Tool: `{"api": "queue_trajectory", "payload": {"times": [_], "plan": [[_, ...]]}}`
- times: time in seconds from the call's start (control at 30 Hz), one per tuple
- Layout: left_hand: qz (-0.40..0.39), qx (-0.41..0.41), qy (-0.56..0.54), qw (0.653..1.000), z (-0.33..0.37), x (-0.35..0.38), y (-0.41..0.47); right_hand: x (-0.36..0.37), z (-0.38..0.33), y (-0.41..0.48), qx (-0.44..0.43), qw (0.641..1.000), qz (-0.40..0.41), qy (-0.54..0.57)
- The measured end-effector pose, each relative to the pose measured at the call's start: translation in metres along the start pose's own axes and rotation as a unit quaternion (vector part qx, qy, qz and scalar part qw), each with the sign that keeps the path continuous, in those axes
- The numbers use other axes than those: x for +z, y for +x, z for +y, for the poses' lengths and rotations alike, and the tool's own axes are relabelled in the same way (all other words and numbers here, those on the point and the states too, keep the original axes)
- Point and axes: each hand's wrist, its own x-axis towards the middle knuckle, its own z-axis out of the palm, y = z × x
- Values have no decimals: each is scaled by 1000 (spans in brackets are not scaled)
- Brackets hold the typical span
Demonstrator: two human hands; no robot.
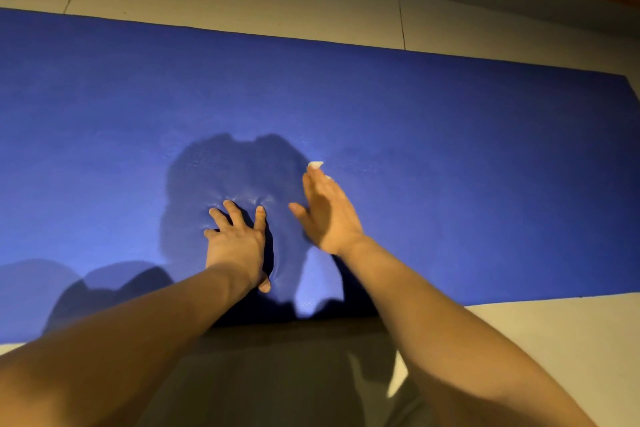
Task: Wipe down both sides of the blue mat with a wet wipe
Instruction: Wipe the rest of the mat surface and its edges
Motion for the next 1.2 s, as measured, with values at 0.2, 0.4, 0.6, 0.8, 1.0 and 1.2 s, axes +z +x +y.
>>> {"api": "queue_trajectory", "payload": {"times": [0.2, 0.4, 0.6, 0.8, 1.0, 1.2], "plan": [[4, 3, 0, 1000, -1, 2, 0, -41, 111, -36, 145, 982, 50, -105], [2, 6, 5, 1000, 1, -1, -3, -11, 40, -7, 229, 969, 96, -6], [3, 9, -2, 1000, -1, -2, -2, 18, -38, 9, 42, 999, 34, -4], [4, 16, 1, 1000, -3, 1, -1, -26, 64, -16, 128, 986, 45, -95], [11, 20, -3, 1000, -4, 1, -2, -24, 56, -9, 257, 961, 88, -59], [17, 21, -2, 1000, -4, 2, 0, -21, 20, 25, 229, 961, 151, 46]]}}
